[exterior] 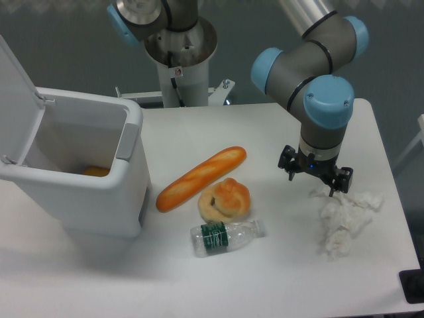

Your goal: Pick up the round bread

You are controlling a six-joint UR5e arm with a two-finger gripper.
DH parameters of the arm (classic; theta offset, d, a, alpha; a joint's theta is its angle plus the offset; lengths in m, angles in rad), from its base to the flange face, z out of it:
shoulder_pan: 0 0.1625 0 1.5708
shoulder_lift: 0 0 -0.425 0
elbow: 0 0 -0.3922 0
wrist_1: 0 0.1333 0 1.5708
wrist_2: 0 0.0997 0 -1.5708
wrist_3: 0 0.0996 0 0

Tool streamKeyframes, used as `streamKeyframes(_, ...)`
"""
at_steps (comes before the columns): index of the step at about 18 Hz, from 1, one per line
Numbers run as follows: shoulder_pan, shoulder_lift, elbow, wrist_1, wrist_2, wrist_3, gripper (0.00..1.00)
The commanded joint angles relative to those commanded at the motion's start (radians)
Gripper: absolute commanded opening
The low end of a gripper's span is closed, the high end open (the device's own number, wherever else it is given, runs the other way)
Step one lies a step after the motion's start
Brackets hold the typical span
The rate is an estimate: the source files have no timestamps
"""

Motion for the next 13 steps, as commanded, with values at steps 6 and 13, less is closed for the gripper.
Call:
streamKeyframes(6, -0.005, -0.006, -0.017, 0.011, 0.000, -0.011, 1.00)
streamKeyframes(13, -0.012, -0.037, -0.083, 0.043, -0.069, -0.021, 1.00)
